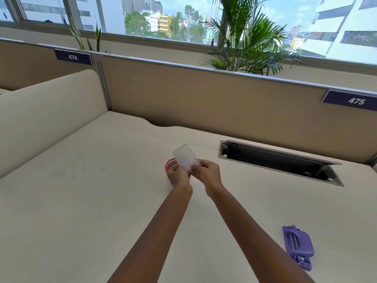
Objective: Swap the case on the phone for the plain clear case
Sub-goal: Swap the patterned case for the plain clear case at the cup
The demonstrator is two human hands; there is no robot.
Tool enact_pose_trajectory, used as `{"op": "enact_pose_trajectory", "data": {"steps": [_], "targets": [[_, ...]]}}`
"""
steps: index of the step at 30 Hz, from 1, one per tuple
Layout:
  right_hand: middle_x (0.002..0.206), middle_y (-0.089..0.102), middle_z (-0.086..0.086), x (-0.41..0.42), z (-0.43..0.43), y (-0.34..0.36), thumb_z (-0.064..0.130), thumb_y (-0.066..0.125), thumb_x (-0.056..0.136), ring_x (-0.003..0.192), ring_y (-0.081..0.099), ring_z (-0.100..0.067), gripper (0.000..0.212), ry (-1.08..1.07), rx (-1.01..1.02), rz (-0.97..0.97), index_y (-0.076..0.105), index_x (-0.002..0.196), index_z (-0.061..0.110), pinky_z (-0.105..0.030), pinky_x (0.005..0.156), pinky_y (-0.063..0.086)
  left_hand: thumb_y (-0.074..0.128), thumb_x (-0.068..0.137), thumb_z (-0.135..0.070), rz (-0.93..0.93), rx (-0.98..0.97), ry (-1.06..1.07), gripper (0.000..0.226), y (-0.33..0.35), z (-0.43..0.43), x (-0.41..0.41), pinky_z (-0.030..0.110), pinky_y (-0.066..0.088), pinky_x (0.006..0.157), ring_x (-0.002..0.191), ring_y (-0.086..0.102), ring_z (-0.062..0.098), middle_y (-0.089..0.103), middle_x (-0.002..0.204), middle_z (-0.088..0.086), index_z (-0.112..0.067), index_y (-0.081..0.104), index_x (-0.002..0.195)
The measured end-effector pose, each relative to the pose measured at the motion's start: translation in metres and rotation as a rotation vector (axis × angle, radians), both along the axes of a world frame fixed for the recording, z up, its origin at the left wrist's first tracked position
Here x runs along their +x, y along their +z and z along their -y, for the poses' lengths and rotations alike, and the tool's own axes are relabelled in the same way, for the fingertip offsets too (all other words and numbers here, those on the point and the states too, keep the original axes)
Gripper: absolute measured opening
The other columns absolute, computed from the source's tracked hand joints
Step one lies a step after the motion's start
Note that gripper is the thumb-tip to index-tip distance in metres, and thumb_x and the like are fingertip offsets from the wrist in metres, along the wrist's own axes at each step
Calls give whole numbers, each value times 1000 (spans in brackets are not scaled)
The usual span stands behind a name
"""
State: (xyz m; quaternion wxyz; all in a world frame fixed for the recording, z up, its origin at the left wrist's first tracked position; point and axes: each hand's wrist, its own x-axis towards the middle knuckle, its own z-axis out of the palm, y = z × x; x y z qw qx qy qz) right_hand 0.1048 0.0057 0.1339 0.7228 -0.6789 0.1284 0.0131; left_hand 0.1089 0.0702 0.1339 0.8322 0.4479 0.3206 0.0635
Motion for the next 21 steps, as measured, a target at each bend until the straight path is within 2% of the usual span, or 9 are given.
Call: {"op": "enact_pose_trajectory", "data": {"steps": [2,4,6,8,11,14,17,19,21], "targets": [[107,65,-26,2,4,4,-6,55,80,88,64,-29,31,-13,-42,-3,61,111,-10,-32,82,54,39,87,6,-16,178,5,30,4,-3,-3,27,49,65,98,57,31,58,112,17,-4,59,105],[100,64,-19,4,9,7,-6,54,81,87,62,-25,31,-18,-130,-15,61,110,-10,-30,82,54,41,90,2,-34,476,-23,42,3,-11,-4,34,50,86,121,48,31,46,136,15,-6,43,131],[96,64,-17,6,13,10,-5,54,80,83,62,-23,28,-19,-260,-18,63,107,-9,-34,85,56,49,89,-3,6,785,-99,51,-4,-22,-1,39,42,102,133,38,30,37,145,14,-8,35,138],[93,65,-19,9,14,11,-3,54,79,78,61,-23,26,-11,-371,-2,65,103,-9,-42,88,56,60,85,-13,9,1015,-272,66,-11,-33,5,41,34,110,140,27,29,29,151,13,-7,29,143],[87,65,-20,12,12,14,-1,55,75,76,60,-25,26,-2,-486,27,66,97,-9,-46,83,56,63,82,-23,-96,1207,-626,87,-14,-41,11,43,15,119,147,3,29,9,159,13,-5,11,149],[93,68,-22,15,6,19,1,55,73,77,59,-26,29,34,-591,56,66,98,-7,-36,70,51,64,81,-33,-138,1308,-812,98,-16,-44,17,45,6,119,148,-8,28,-3,160,11,-4,1,150],[102,69,-20,17,3,22,0,52,76,87,62,-30,29,72,-710,104,66,101,-5,-28,67,43,68,74,-45,-144,1352,-821,98,-27,-48,24,48,17,118,147,5,28,15,157,11,-9,14,149],[104,69,-20,20,2,24,-1,50,78,93,63,-33,30,111,-784,143,67,102,-4,-31,69,45,71,70,-46,-101,1347,-759,89,-32,-52,24,48,30,112,142,22,25,34,148,8,-17,31,143],[104,69,-22,22,1,24,-1,48,78,94,63,-34,31,140,-842,173,67,102,-4,-31,69,45,71,69,-45,-65,1372,-709,80,-32,-55,22,43,39,105,135,34,23,44,140,6,-21,39,138]]}}
